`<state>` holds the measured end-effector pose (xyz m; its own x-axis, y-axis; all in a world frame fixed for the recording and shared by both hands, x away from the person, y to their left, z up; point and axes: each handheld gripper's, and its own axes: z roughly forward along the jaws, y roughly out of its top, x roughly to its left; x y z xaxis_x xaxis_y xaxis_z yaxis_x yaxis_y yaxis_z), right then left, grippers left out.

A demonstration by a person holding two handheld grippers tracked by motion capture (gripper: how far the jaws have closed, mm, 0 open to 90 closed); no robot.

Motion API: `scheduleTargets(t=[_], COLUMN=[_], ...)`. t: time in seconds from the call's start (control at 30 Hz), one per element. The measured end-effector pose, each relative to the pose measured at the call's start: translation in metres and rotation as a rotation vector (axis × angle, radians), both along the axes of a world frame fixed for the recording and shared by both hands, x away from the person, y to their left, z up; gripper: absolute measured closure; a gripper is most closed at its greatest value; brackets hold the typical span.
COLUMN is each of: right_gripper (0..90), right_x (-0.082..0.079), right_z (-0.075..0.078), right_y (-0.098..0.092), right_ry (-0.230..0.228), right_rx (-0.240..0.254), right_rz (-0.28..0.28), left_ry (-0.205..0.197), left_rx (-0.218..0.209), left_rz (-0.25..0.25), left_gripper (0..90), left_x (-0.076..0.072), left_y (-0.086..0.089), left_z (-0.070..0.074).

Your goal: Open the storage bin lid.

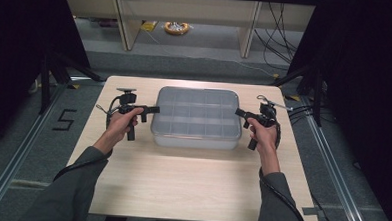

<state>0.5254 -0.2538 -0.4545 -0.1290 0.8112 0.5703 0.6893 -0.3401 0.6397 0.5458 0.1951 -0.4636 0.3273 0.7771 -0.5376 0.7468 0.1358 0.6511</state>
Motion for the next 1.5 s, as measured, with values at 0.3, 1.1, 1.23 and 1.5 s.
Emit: scheduleTargets(t=[0.3,1.1,1.23,1.5], right_gripper=[49.4,62.0,65.5,66.3], right_x=[0.002,-0.008,-0.009,-0.015], right_z=[-0.004,0.002,0.005,0.019], right_y=[0.008,0.014,0.015,0.017], right_ry=[0.021,-0.026,-0.044,-0.095], right_rx=[0.040,-0.014,-0.027,-0.028], right_rz=[0.015,-0.055,-0.075,-0.079], left_ry=[0.022,-0.025,-0.023,-0.067], left_rx=[-0.021,0.025,0.011,0.013], left_rz=[0.003,0.058,0.072,0.097], left_gripper=[47.2,57.3,58.2,59.2], left_x=[0.008,-0.005,-0.008,-0.017], left_y=[-0.011,-0.013,-0.013,-0.014], left_z=[-0.001,0.013,0.016,0.028])
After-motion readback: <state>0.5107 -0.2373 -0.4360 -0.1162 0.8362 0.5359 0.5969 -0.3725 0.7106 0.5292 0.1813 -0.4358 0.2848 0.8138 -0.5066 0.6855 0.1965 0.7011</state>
